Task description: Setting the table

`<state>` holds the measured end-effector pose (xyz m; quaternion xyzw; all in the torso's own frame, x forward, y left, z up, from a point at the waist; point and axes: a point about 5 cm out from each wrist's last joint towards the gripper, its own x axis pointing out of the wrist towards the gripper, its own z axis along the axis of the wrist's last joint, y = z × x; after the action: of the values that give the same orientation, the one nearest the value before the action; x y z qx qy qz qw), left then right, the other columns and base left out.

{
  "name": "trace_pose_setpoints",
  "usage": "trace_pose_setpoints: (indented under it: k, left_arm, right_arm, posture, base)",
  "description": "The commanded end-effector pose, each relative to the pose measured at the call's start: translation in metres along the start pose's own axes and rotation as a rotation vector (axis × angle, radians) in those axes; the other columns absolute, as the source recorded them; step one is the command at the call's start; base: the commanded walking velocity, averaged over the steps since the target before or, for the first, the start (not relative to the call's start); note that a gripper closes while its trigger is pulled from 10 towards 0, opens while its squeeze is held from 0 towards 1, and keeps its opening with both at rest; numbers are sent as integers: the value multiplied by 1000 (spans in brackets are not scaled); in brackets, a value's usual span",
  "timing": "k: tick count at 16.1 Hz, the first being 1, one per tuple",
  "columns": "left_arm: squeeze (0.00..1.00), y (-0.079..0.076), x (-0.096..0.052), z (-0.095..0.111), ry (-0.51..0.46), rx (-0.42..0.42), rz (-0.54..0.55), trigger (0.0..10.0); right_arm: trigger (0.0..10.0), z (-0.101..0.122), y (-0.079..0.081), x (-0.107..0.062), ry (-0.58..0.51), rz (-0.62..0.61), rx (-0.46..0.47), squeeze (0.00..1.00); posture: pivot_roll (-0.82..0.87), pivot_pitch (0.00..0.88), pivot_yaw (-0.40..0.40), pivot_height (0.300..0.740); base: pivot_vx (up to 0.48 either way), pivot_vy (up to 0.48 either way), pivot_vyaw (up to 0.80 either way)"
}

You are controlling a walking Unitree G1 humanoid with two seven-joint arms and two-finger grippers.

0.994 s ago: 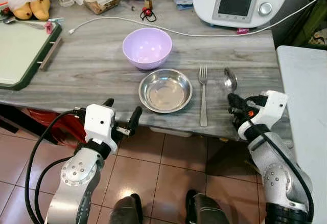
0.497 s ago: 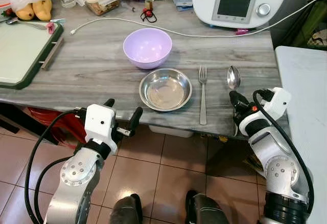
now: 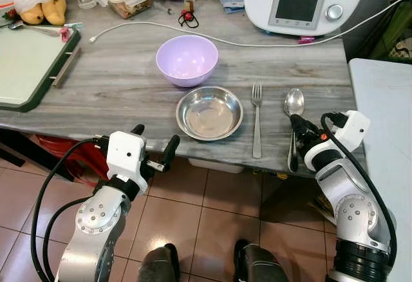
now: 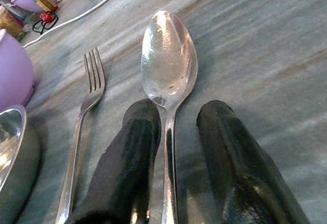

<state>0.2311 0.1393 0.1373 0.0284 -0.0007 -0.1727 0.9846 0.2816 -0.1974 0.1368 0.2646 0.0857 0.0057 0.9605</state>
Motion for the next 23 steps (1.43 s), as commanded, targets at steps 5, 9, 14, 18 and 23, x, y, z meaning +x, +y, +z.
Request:
trace_pose_setpoints:
  k: [5,9,14,18,23]
  left_arm:
    - [0,2,-4,-5,25,0,11,10000]
    - [0,2,-2,-5,21,-1,14,10000]
    - [0,1,-2,-5,20,-3,12,10000]
    - [0,0,-3,-5,22,-2,14,10000]
    - [0,-2,-4,-6,22,-5,13,10000]
  right_arm:
    - [10000,-2,2,-9,-22,-33,-259,1000]
    - [10000,-16,5,-17,4,-38,-336,1000]
    - [10000,-20,0,-2,42,-70,-409,0]
    - [0,-27,-1,19,144,-93,-450,0]
    - [0,-35,4,31,208,-95,-434,0]
  posture:
    - [81,188,70,740]
    - [77,177,68,740]
    - [81,180,65,740]
    - [89,186,61,740]
    - [89,191,56,740]
  base:
    - [0,0,0]
    - [0,0,0]
    - [0,0,0]
    - [0,0,0]
    - [0,0,0]
